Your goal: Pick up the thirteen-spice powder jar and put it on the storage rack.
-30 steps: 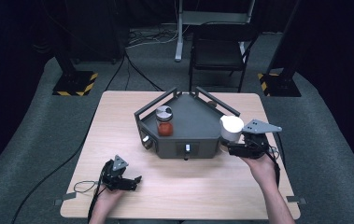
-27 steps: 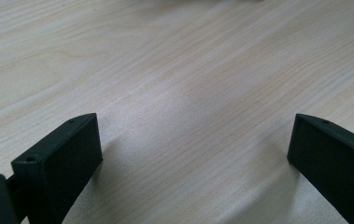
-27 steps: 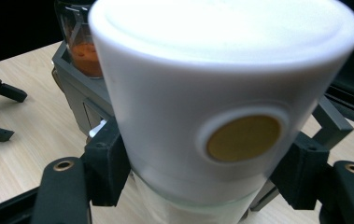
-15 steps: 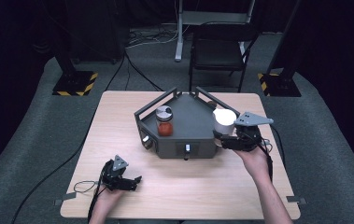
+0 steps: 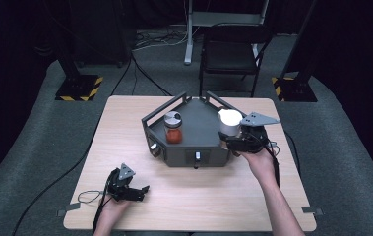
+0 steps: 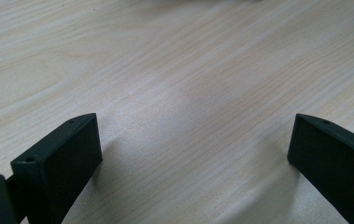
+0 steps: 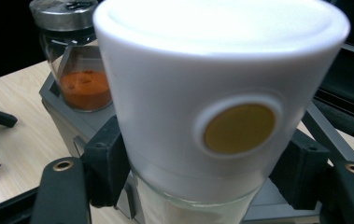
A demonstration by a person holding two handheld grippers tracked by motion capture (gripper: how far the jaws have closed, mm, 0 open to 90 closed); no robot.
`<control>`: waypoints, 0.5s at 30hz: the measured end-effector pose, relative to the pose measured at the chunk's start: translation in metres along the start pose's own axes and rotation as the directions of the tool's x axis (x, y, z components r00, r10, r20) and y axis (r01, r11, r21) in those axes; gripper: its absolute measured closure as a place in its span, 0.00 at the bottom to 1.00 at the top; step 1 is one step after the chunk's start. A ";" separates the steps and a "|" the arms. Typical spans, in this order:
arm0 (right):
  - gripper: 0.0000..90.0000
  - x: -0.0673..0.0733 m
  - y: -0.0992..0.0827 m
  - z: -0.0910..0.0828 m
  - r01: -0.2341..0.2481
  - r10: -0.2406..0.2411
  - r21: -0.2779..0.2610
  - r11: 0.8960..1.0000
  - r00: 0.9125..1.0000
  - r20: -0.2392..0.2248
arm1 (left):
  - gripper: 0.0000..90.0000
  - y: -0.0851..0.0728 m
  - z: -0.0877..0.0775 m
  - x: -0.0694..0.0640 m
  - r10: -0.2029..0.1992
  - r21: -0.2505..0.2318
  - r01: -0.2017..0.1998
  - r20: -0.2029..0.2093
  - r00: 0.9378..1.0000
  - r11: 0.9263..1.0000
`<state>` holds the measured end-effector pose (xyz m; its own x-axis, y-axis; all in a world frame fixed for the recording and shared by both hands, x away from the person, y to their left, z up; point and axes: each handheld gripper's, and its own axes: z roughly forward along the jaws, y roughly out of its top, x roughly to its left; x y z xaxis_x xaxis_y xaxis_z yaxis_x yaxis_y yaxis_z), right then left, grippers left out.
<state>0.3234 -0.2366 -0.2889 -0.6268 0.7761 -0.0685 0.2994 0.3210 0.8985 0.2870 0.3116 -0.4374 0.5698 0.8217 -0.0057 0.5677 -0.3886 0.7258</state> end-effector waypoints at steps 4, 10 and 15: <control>0.32 -0.001 0.002 0.004 -0.007 0.007 0.000 1.000 1.000 0.006 | 0.03 0.000 0.000 0.000 0.000 -0.001 0.000 0.000 1.000 1.000; 0.32 -0.001 0.006 0.009 -0.004 0.004 0.006 1.000 1.000 0.015 | 0.03 0.000 0.000 0.000 0.000 -0.001 0.000 0.001 1.000 1.000; 0.32 -0.004 0.007 0.013 -0.012 0.012 0.005 1.000 1.000 0.019 | 0.03 0.000 0.000 0.000 0.000 0.000 0.000 0.000 1.000 1.000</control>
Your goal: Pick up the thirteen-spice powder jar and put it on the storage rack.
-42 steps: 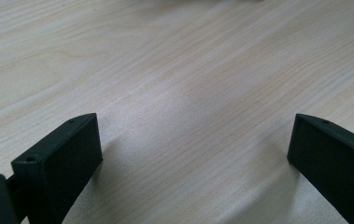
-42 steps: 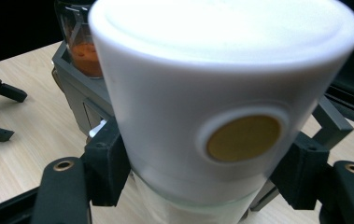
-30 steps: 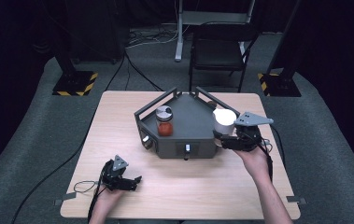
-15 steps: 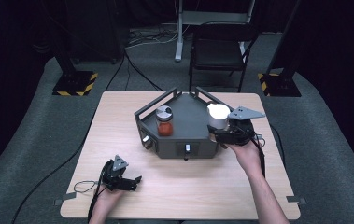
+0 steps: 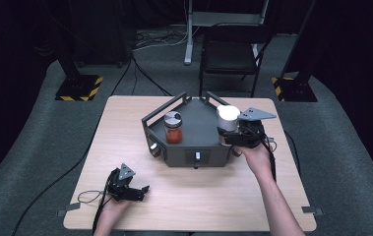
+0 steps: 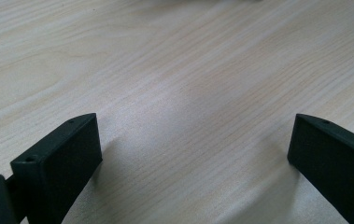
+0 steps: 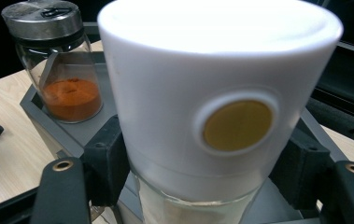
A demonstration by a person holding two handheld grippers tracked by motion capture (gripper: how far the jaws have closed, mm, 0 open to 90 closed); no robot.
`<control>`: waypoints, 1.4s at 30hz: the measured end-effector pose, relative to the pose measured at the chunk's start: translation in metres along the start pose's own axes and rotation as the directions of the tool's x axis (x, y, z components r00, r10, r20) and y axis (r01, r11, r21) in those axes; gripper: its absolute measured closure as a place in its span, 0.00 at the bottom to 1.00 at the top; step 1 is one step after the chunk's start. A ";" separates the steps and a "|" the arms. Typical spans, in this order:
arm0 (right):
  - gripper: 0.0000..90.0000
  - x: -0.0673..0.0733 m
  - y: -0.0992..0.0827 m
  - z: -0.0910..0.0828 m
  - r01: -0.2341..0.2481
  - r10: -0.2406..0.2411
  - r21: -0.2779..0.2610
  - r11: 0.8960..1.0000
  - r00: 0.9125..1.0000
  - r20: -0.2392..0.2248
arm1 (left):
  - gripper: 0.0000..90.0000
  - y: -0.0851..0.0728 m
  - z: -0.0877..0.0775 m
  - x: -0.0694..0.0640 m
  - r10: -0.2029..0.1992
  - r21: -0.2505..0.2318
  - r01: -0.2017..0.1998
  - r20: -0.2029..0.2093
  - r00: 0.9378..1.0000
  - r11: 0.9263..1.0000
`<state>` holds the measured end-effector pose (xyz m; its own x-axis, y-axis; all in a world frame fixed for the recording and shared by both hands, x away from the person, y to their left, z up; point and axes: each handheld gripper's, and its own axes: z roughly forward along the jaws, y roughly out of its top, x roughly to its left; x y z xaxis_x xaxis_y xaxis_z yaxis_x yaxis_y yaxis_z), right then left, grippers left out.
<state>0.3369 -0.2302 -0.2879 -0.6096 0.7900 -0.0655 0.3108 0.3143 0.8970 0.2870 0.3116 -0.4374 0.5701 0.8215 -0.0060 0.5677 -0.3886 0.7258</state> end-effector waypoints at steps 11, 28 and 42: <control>0.32 0.002 0.010 0.012 0.009 -0.010 0.026 1.000 1.000 0.009 | 0.03 0.000 0.000 0.000 0.000 0.000 0.000 0.001 1.000 1.000; 0.33 0.001 0.015 0.032 0.000 0.000 0.052 0.999 1.000 0.011 | 0.03 0.000 0.000 0.000 -0.001 -0.001 0.001 0.002 1.000 1.000; 0.32 -0.005 0.011 0.037 -0.044 0.045 0.042 0.998 0.999 -0.008 | 0.03 0.000 0.000 0.000 0.001 0.000 -0.001 0.002 1.000 1.000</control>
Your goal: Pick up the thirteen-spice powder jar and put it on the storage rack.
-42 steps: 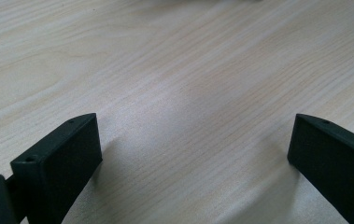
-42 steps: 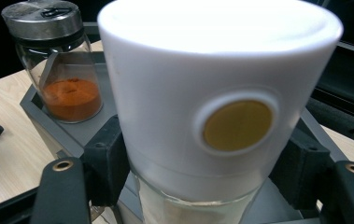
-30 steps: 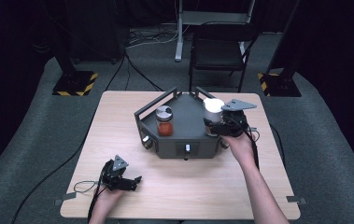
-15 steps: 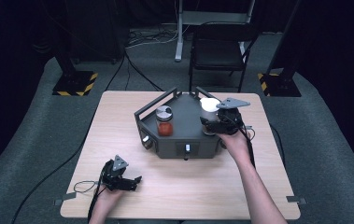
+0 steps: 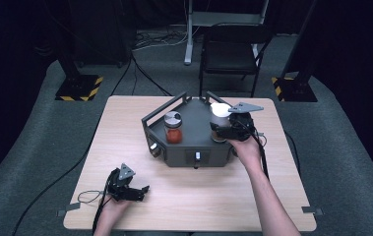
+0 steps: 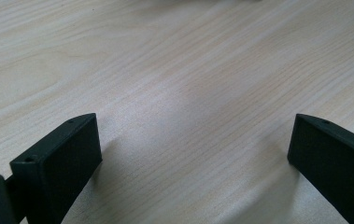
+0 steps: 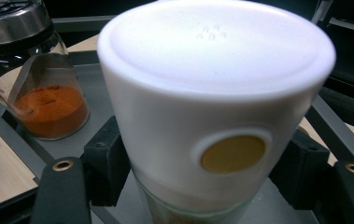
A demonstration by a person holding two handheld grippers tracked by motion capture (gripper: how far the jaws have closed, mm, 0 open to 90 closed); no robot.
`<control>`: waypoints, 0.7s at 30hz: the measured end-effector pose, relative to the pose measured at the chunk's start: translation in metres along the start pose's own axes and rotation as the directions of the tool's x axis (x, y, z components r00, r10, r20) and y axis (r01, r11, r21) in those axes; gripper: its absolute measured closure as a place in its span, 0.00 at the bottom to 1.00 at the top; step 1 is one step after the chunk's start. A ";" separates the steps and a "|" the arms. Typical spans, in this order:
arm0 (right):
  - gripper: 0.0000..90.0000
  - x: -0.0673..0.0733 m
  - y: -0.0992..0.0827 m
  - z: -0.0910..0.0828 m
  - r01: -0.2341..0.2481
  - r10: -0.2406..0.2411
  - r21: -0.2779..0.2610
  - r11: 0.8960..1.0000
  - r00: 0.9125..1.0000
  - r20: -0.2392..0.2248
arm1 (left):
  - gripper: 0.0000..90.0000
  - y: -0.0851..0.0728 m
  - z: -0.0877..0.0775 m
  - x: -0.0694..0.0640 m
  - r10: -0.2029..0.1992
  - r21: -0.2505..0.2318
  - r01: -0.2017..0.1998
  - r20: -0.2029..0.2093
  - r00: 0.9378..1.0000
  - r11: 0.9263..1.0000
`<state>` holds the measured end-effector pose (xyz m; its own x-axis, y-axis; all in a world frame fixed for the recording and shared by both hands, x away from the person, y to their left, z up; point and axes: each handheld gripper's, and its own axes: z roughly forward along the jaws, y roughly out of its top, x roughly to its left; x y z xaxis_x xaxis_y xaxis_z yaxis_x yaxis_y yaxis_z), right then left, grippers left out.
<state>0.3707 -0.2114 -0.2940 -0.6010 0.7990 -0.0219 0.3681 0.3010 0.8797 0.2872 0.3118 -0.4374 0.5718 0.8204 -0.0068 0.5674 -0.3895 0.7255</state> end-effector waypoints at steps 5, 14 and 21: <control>0.32 -0.006 -0.007 -0.004 -0.018 0.018 -0.021 1.000 1.000 -0.012 | 0.03 0.000 0.000 0.000 0.000 0.000 0.000 0.000 1.000 1.000; 0.16 -0.005 -0.012 -0.013 -0.023 0.023 -0.004 1.000 1.000 0.009 | 0.03 0.000 0.000 0.000 0.000 0.000 0.000 -0.001 1.000 1.000; 0.11 -0.009 -0.026 -0.028 -0.023 0.023 -0.017 1.000 1.000 0.008 | 0.03 0.000 0.000 0.000 0.000 0.000 0.000 -0.001 1.000 1.000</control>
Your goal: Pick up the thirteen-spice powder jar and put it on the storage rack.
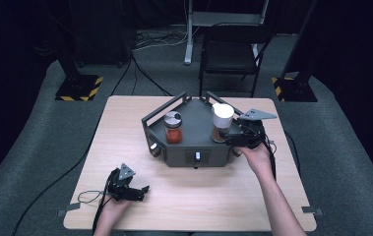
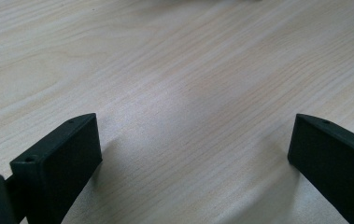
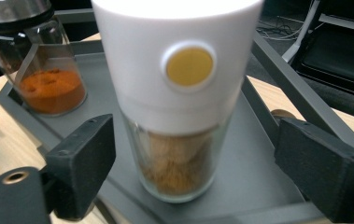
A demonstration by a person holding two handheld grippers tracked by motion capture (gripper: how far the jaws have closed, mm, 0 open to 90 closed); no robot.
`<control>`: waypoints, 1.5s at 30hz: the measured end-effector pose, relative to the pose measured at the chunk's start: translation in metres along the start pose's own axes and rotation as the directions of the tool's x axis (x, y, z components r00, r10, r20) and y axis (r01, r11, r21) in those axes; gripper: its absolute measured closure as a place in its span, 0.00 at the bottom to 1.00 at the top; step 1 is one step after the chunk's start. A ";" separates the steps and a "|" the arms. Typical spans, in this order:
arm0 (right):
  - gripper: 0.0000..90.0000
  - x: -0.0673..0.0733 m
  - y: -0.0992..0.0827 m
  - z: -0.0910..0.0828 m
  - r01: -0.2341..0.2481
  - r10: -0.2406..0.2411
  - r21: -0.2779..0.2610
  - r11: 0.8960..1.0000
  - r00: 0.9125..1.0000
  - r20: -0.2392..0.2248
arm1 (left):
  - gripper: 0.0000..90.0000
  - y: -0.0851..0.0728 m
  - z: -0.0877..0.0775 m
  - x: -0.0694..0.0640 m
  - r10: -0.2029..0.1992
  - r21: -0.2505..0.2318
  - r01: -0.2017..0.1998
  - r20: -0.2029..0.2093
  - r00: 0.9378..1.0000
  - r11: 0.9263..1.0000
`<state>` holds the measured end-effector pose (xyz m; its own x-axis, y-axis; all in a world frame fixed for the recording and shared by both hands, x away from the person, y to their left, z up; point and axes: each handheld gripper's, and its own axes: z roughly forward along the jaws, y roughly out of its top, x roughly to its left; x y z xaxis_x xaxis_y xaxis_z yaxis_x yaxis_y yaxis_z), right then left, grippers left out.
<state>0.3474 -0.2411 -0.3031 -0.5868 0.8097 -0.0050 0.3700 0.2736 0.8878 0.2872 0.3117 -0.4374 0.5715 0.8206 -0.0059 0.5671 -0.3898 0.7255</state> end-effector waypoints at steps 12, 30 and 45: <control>0.06 -0.001 -0.033 -0.021 0.023 -0.022 -0.007 1.000 0.999 0.039 | 0.03 0.000 0.000 0.000 0.000 0.000 0.000 -0.001 1.000 1.000; 0.00 -0.008 -0.093 -0.038 0.006 -0.008 0.021 1.000 0.996 0.091 | 0.03 0.000 0.000 -0.001 -0.001 -0.001 0.001 -0.002 1.000 1.000; 0.00 -0.010 -0.138 -0.046 -0.043 0.036 0.048 0.998 0.990 0.136 | 0.03 0.000 0.000 -0.001 0.000 -0.001 0.000 -0.002 1.000 1.000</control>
<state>0.2689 -0.3109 -0.4042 -0.4697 0.8821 -0.0353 0.4288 0.2630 0.8643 0.2867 0.3113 -0.4375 0.5700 0.8216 -0.0047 0.5670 -0.3892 0.7260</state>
